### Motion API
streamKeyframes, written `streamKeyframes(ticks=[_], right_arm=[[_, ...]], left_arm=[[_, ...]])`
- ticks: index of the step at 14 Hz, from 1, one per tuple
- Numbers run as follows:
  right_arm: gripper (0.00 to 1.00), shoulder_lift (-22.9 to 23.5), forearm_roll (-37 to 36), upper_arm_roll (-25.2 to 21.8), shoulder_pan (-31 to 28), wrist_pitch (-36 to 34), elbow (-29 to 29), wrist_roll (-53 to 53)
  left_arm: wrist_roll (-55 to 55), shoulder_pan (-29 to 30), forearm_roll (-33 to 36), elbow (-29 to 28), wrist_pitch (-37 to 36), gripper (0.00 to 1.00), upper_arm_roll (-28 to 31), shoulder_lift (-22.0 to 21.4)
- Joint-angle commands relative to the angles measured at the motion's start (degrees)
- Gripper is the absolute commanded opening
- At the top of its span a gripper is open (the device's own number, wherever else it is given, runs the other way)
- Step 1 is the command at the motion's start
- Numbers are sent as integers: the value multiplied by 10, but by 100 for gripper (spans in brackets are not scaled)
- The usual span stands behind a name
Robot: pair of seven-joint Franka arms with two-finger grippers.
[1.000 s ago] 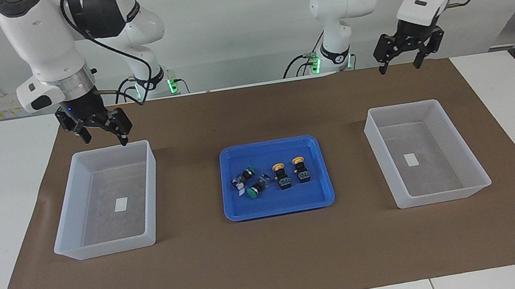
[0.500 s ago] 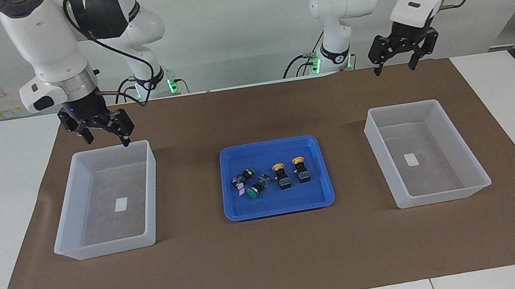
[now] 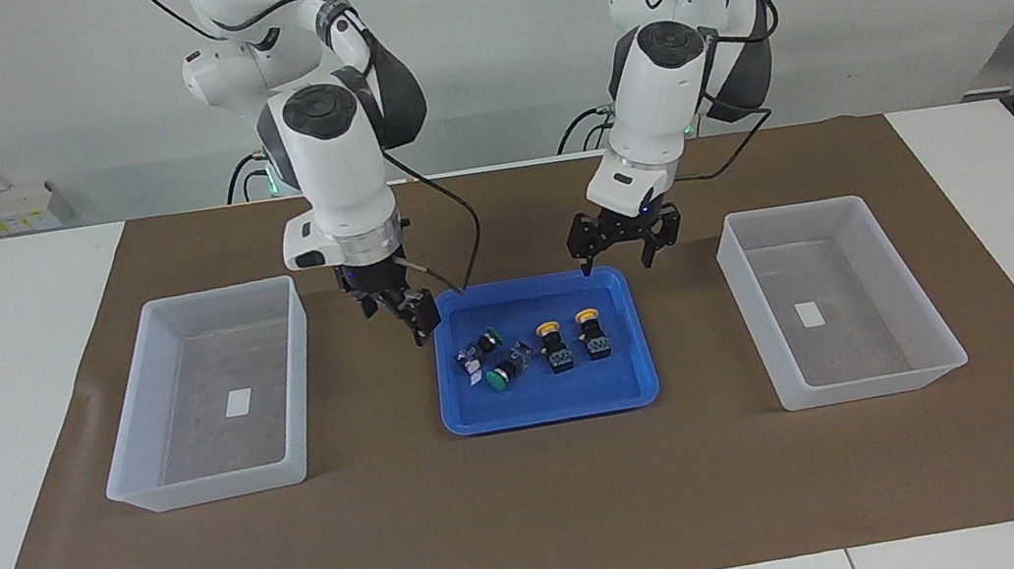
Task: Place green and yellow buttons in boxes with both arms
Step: 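Grasp a yellow button with the left gripper while the right gripper grasps a green button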
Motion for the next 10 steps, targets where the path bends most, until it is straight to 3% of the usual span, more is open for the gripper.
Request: streamKeyframes(ticks=[1,5,10], right_arm=[[100,3,33,0,14,59,-43,44],[100,23,41,1,27,95,-63,82],[100,24,84,1,39,192,-135,94]], left_arm=[[-7,-7,-10,-29,47,100,8,-2],[-22,-20,-12,-29,104,100,8,57],[-19,-31,-12,-29,141,100,8,98]])
